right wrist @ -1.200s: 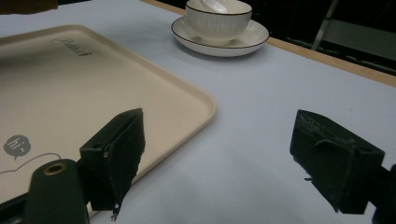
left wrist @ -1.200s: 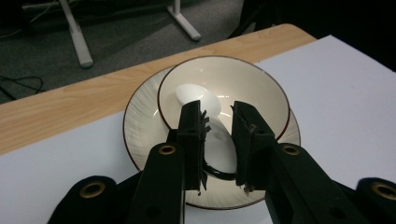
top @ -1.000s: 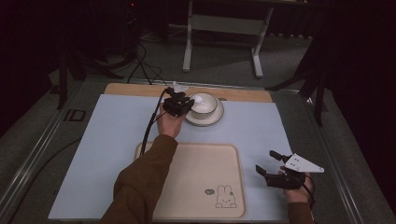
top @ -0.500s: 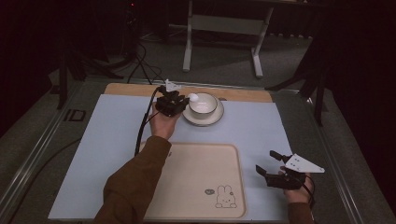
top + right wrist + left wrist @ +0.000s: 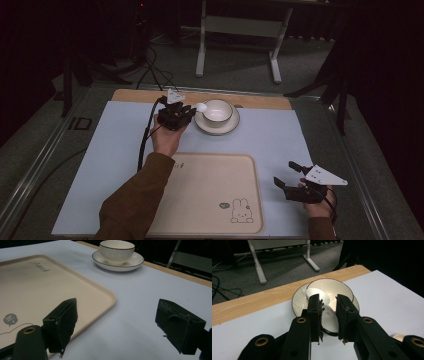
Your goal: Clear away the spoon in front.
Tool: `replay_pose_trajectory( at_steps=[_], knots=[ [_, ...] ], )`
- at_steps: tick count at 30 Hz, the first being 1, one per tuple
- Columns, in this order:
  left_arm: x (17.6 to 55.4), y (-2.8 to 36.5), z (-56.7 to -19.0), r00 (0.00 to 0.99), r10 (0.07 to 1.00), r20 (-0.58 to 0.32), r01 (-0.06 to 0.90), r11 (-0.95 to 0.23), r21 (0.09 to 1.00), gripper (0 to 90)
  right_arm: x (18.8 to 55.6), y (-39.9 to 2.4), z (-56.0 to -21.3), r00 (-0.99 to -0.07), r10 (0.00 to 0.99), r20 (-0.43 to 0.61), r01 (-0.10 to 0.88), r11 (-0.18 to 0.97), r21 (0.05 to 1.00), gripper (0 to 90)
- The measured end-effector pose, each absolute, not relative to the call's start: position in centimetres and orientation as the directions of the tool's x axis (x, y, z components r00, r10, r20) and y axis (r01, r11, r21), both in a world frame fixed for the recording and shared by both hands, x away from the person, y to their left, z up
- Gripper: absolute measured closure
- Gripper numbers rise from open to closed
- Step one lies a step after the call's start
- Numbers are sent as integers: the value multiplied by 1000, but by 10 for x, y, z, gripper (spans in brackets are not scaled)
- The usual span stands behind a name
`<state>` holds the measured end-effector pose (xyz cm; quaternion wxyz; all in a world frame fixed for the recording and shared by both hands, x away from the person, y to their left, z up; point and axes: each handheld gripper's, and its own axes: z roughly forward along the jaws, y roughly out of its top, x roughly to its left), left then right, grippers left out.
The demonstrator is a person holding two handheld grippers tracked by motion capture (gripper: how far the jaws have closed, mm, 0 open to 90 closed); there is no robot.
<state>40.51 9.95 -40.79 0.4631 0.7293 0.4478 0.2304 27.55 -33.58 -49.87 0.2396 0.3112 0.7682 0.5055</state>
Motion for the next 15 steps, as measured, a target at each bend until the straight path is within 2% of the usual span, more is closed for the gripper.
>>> replay_pose_trajectory(
  at_steps=[15],
  knots=[
    [376, 124, -400, 474, 876, -90, 413, -131, 901, 743, 274, -336, -498, -688, 724, -51, 235, 288, 928, 176]
  ],
)
